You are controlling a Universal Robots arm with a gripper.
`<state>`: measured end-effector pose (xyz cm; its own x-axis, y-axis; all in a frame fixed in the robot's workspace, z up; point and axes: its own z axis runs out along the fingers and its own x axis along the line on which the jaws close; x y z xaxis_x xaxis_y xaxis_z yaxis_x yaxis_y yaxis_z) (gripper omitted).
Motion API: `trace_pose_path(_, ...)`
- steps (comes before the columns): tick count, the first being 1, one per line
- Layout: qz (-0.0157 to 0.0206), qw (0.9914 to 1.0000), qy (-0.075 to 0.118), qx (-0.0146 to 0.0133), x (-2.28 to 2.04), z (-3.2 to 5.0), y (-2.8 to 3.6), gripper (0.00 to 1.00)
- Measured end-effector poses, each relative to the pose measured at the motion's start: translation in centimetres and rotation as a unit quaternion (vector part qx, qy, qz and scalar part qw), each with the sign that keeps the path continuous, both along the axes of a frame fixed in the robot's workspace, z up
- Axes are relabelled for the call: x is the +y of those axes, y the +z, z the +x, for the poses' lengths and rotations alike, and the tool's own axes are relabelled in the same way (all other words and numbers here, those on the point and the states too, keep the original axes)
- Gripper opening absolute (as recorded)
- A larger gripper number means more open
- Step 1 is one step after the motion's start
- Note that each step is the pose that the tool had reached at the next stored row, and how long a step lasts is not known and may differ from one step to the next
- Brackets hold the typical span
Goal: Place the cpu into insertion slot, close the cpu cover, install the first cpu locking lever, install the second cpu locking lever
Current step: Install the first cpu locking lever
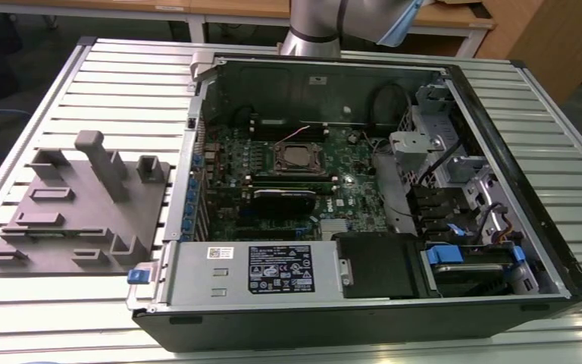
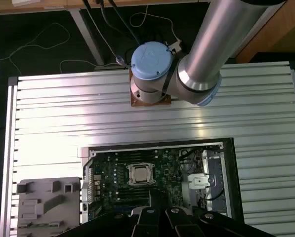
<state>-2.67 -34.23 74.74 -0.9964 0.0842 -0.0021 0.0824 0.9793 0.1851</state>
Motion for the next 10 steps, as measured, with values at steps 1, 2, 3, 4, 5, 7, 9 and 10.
trace_pose_path(1, -0.0015, 1.00000, 0.000, 0.0000, 0.00, 0.00, -0.07, 0.10)
trace_pose_path(2, -0.0030, 1.00000, 0.000, 0.0000, 0.00, 0.00, -0.12, 0.10)
trace_pose_path(3, -0.0039, 0.99999, 0.000, 0.0000, -0.01, 0.00, -0.15, 0.10)
trace_pose_path(4, -0.0038, 0.99999, 0.000, 0.0000, -0.01, 0.00, -0.15, 0.10)
trace_pose_path(5, -0.0039, 0.99999, 0.000, 0.0000, -0.01, 0.00, -0.15, 0.10)
trace_pose_path(7, -0.0041, 0.99999, 0.000, 0.0000, -0.01, 0.00, -0.14, 0.10)
trace_pose_path(9, -0.0041, 0.99999, 0.000, 0.0000, 0.00, 0.00, -0.14, 0.10)
trace_pose_path(10, -0.0041, 0.99999, 0.000, 0.0000, -0.01, 0.00, -0.14, 0.10)
